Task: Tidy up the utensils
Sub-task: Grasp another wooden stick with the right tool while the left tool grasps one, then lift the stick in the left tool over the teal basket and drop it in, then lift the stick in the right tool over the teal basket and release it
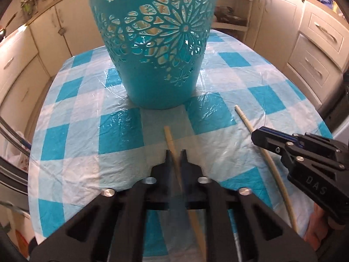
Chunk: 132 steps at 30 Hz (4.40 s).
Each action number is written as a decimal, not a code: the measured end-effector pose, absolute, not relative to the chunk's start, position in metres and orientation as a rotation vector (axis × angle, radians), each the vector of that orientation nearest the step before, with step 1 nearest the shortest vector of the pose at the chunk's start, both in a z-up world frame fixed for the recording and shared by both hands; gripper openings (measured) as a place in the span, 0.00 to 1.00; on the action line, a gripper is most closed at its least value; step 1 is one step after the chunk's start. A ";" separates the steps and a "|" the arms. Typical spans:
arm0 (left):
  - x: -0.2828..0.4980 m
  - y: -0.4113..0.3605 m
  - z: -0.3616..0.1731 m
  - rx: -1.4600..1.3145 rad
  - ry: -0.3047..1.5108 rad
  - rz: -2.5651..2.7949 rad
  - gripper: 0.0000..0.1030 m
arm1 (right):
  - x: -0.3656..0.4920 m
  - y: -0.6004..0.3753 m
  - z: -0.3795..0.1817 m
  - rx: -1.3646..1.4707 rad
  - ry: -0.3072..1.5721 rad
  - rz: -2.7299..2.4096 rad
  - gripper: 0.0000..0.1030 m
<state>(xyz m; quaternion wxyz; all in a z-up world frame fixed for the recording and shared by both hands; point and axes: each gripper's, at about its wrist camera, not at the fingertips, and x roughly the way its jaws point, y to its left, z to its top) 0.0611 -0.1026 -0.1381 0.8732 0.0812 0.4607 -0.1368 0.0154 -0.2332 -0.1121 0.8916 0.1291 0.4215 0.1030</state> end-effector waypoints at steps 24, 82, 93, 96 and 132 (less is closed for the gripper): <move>0.068 -0.053 -0.141 0.114 1.041 -0.296 0.06 | 0.012 -0.209 -0.108 0.112 0.920 0.265 0.06; 0.061 -0.034 0.039 -0.233 0.575 -0.524 0.05 | 0.019 -0.228 -0.111 0.253 0.896 0.337 0.12; 0.105 -0.033 0.097 -0.291 0.323 -0.425 0.05 | 0.019 -0.224 -0.111 0.240 0.891 0.358 0.20; 0.121 -0.042 0.100 -0.282 0.297 -0.404 0.05 | 0.019 -0.224 -0.111 0.243 0.891 0.363 0.21; 0.164 -0.071 0.017 -0.132 0.405 -0.259 0.06 | 0.019 -0.227 -0.111 0.254 0.889 0.374 0.24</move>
